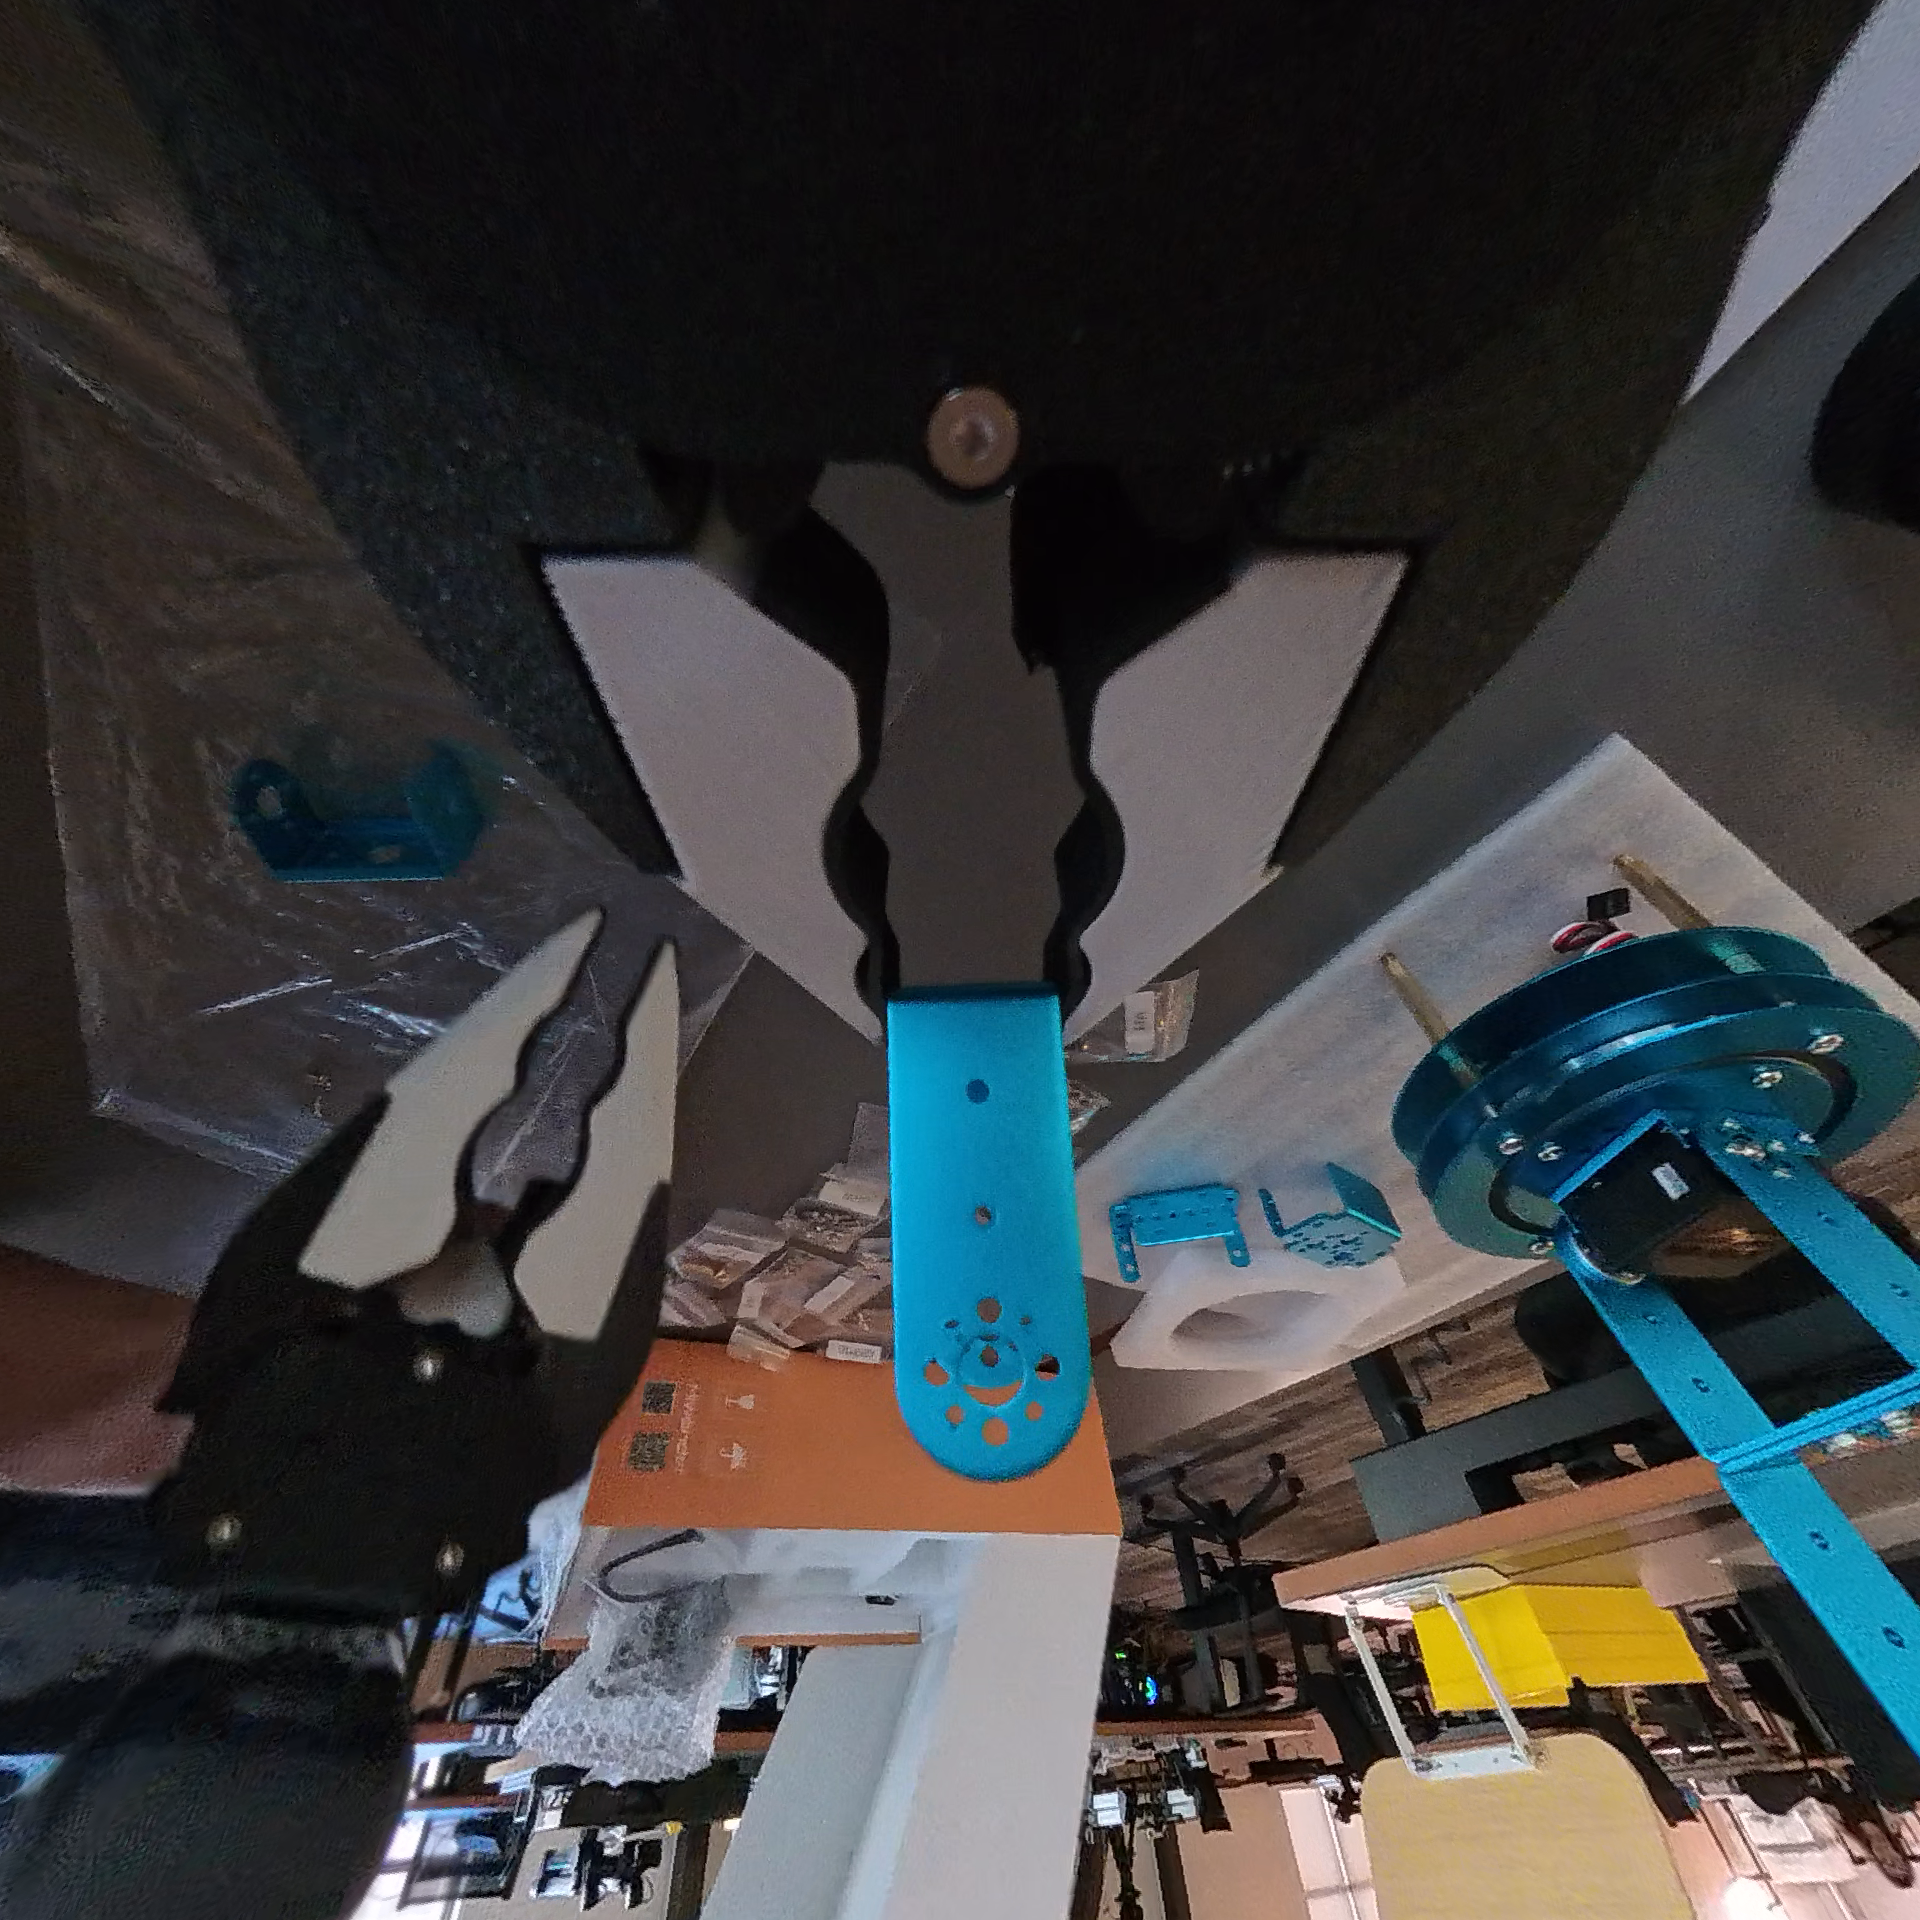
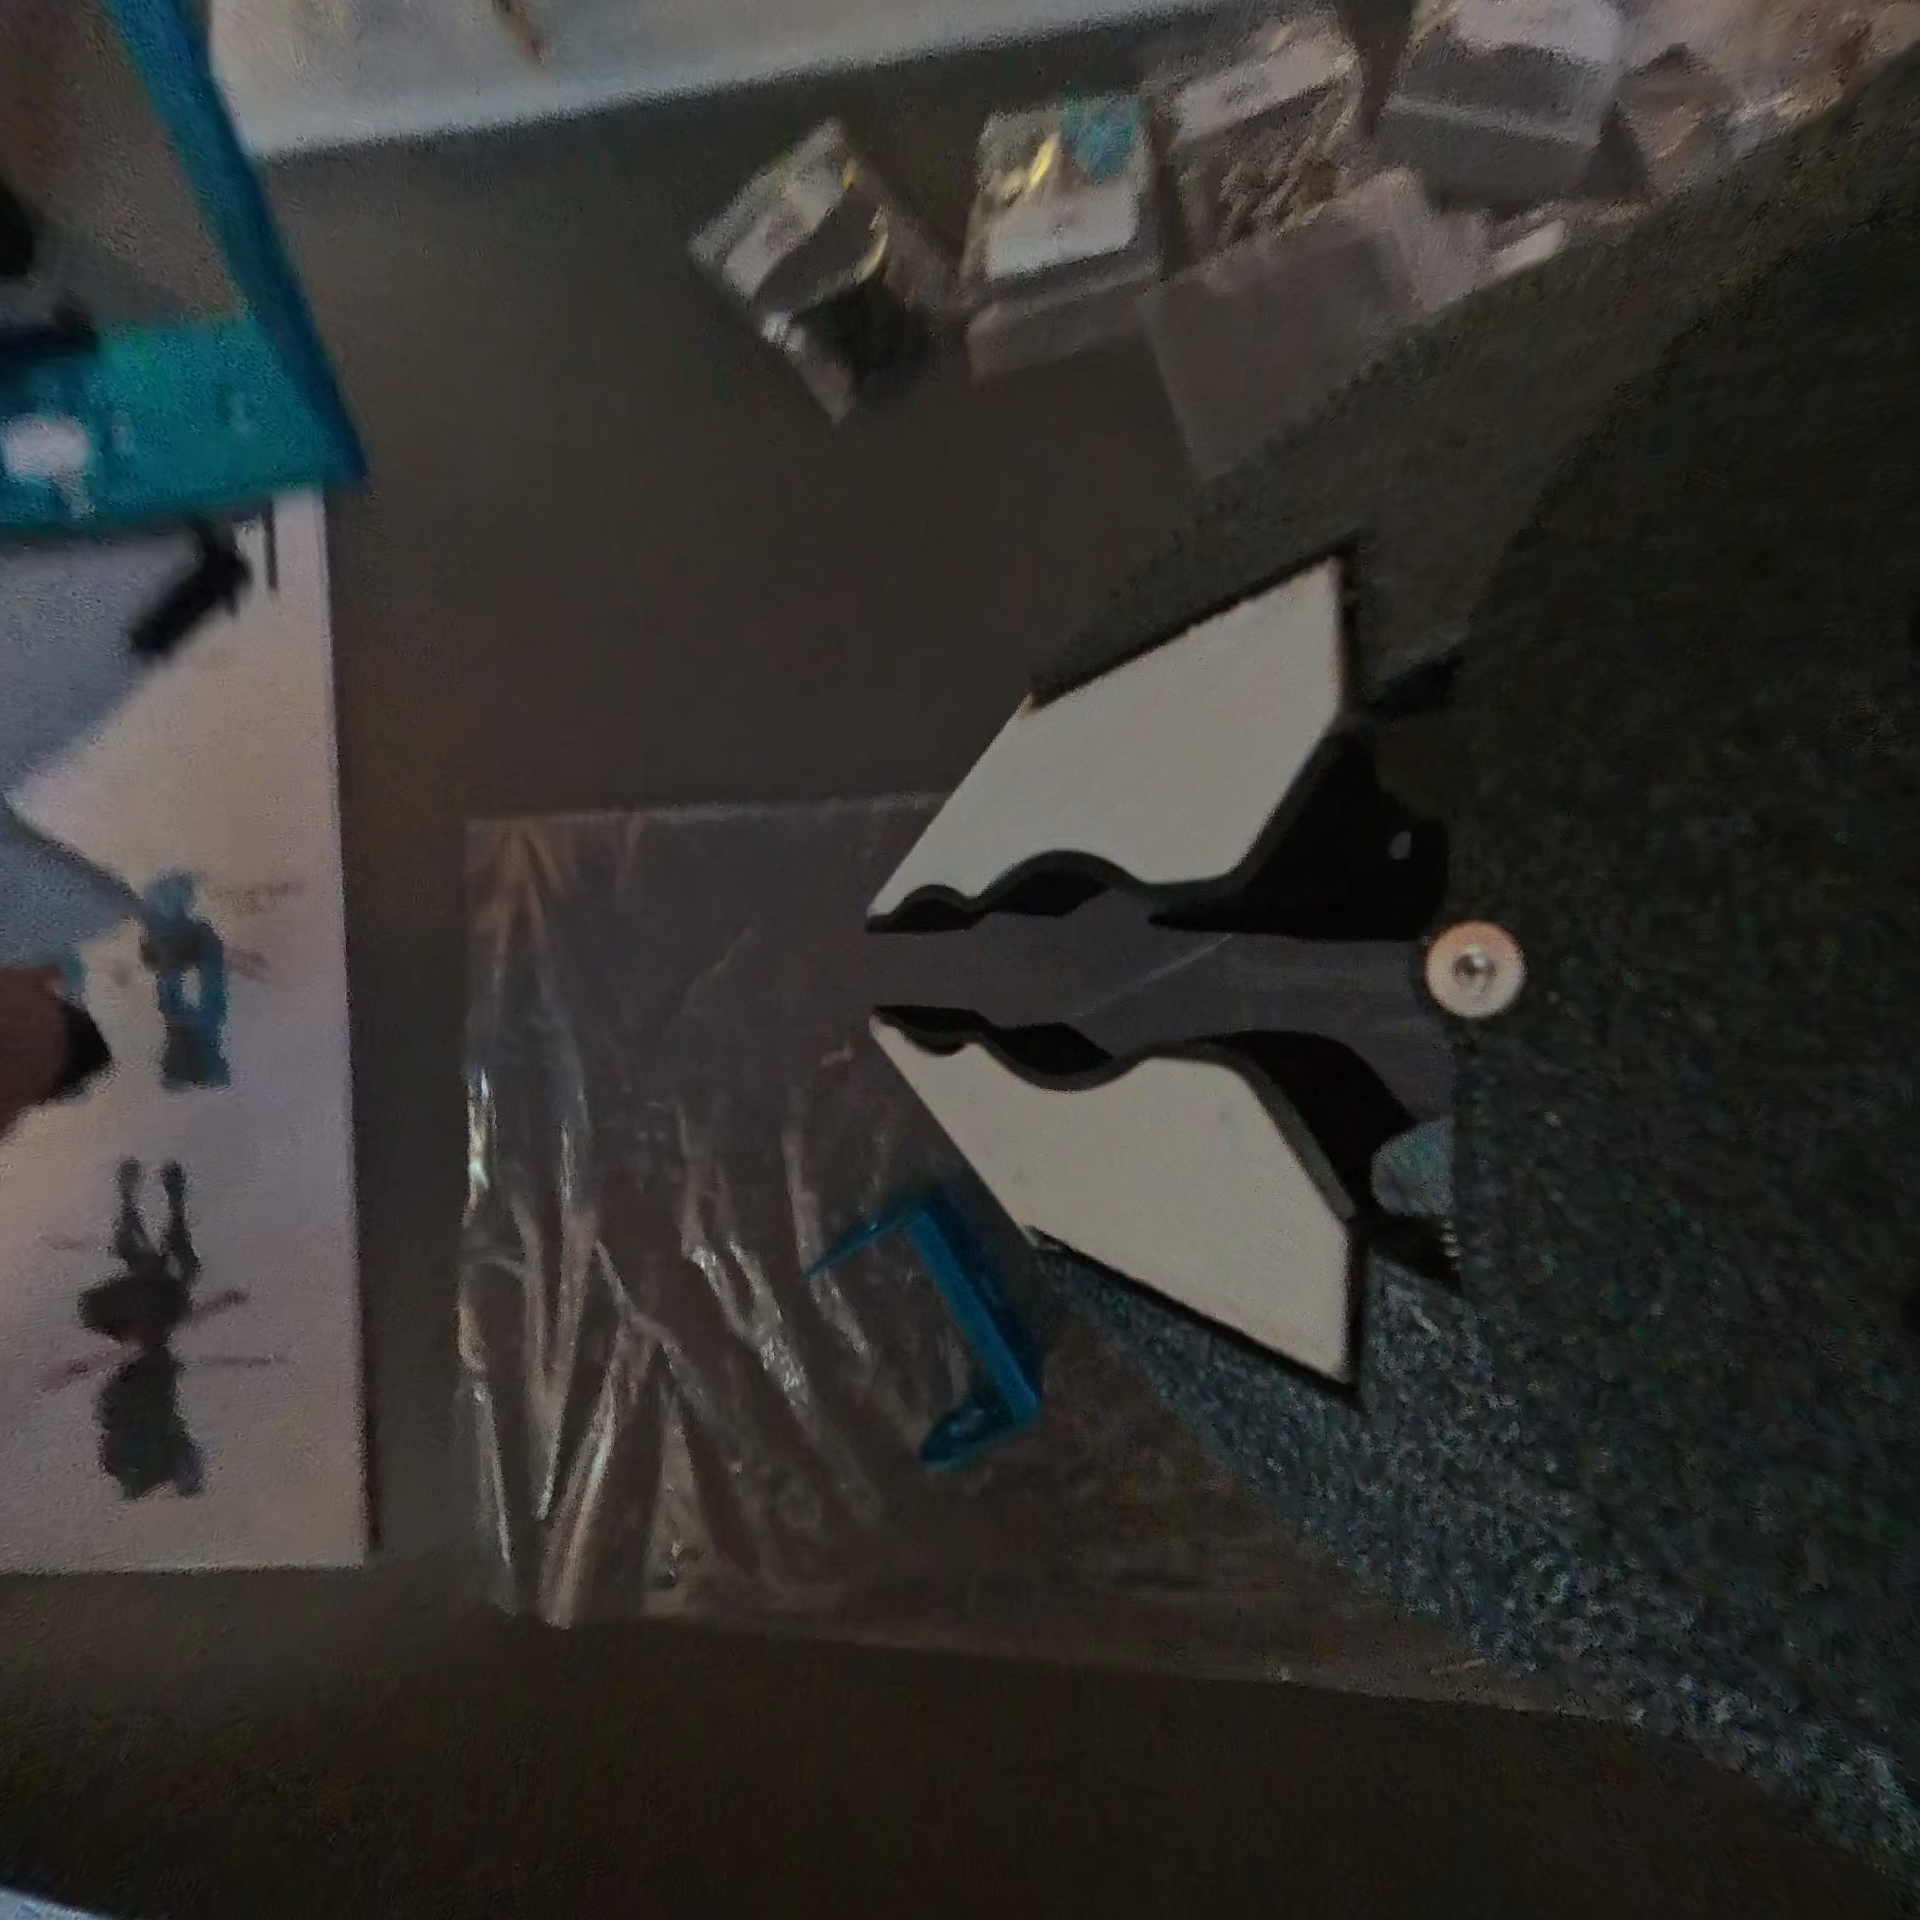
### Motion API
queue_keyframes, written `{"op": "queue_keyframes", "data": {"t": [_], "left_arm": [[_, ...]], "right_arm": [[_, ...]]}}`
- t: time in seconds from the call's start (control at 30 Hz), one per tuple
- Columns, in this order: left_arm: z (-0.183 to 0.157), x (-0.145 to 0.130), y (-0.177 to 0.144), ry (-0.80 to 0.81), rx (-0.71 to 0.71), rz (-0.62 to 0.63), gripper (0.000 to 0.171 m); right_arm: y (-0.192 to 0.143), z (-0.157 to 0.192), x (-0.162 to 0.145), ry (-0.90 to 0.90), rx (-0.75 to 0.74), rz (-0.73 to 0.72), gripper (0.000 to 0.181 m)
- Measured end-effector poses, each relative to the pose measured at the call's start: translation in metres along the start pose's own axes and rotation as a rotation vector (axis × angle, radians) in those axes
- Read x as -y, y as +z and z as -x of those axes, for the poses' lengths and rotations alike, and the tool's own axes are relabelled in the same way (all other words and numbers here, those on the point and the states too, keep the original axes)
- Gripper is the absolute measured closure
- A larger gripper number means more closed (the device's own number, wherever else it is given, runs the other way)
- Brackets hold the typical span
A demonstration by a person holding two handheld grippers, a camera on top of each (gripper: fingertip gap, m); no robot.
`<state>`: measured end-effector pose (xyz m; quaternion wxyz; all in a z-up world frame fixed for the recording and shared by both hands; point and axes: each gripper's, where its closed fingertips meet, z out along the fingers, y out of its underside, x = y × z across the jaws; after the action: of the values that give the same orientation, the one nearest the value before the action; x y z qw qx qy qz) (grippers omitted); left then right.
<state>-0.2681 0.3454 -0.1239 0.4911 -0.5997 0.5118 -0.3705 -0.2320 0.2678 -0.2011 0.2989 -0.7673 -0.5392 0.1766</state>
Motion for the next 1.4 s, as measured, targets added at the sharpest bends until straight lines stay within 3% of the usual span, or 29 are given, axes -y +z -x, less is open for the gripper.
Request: {"op": "queue_keyframes", "data": {"t": [0.1, 0.3, 0.53, 0.77, 1.4], "left_arm": [[0.001, -0.001, 0.0, 0.015, 0.006, 0.005, 0.145], [-0.007, 0.0, 0.0, 0.055, -0.011, 0.008, 0.145], [-0.01, 0.0, 0.0, 0.031, -0.036, 0.007, 0.145], [-0.015, 0.001, 0.0, 0.041, -0.051, 0.001, 0.145], [-0.016, 0.002, -0.001, 0.044, -0.058, 0.003, 0.145]], "right_arm": [[0.018, 0.017, -0.004, -0.01, 0.06, 0.032, 0.167], [0.011, 0.026, 0.01, 0.022, 0.104, -0.053, 0.169], [0.023, 0.02, 0.002, 0.055, 0.095, -0.023, 0.169], [0.023, 0.019, 0.002, 0.066, 0.114, -0.026, 0.178], [0.015, 0.022, 0.005, -0.009, 0.057, -0.01, 0.181]]}}
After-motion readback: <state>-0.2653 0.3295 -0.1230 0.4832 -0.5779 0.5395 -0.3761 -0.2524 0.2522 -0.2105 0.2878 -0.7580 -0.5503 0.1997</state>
